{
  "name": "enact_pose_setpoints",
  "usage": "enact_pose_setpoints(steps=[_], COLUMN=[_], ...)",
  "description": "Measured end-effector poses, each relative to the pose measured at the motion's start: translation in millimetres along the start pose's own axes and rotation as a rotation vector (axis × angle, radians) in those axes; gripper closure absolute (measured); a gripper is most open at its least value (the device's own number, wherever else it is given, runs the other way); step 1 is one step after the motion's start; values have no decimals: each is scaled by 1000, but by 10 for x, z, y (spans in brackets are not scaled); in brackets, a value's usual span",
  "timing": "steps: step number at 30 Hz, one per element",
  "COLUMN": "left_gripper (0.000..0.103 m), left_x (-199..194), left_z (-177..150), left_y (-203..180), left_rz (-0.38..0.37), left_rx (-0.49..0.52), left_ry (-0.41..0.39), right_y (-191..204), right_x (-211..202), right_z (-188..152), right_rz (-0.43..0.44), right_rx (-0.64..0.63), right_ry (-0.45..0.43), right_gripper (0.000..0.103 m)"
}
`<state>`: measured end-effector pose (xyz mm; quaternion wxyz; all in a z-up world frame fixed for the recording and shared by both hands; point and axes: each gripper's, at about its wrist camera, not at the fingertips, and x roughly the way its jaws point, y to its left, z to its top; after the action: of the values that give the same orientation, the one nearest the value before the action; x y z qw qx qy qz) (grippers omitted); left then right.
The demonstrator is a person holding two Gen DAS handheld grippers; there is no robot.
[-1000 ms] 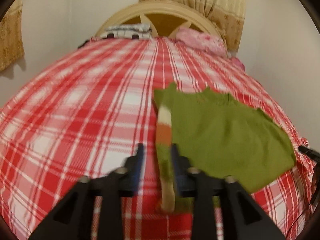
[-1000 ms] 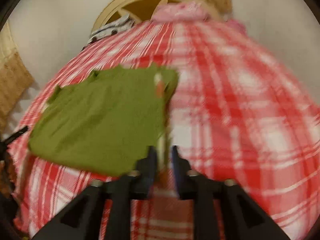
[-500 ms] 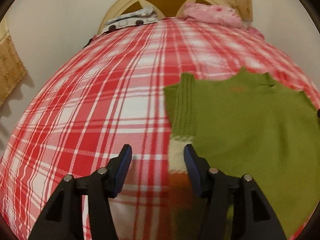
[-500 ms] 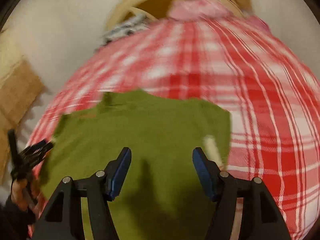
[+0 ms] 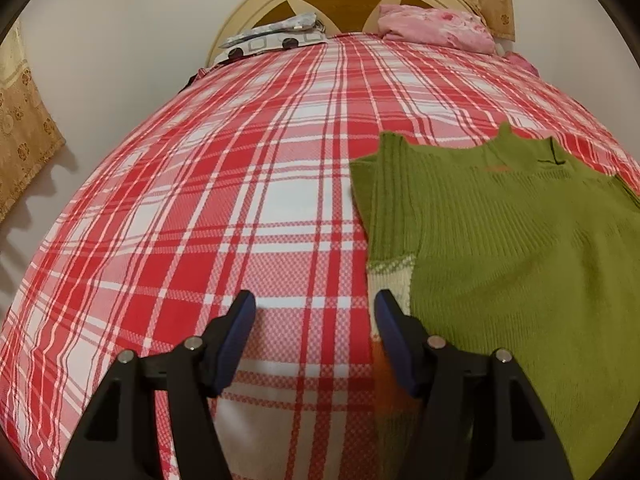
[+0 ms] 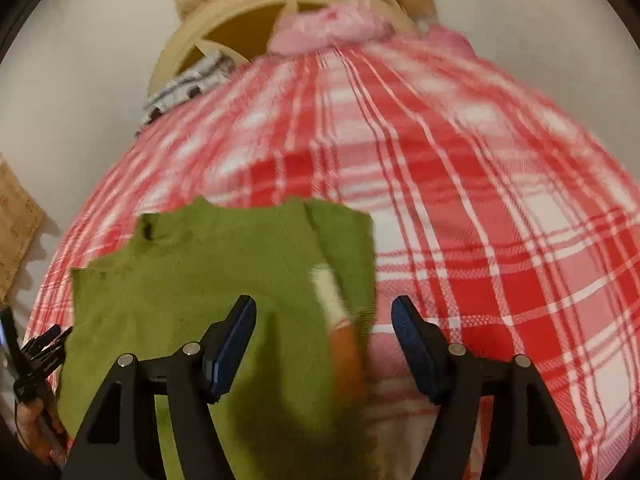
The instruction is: Fold small clothes
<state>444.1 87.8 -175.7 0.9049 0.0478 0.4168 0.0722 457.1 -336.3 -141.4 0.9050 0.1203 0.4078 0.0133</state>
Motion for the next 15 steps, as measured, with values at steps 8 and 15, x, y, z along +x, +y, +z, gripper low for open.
enact_pose_setpoints(steps=[8,15], left_gripper=[34,27], left_x=[40,20], left_z=[-8,-51], left_y=[26,110], left_rz=[-9,-41], left_rx=[-9,-43], left_ry=[6,19], right_y=[377,431], right_x=[162,222], right_z=[-356,-370], right_rz=[-26,-85], right_rx=[-224,-273], right_ry=[69,83], right_gripper=[32,32])
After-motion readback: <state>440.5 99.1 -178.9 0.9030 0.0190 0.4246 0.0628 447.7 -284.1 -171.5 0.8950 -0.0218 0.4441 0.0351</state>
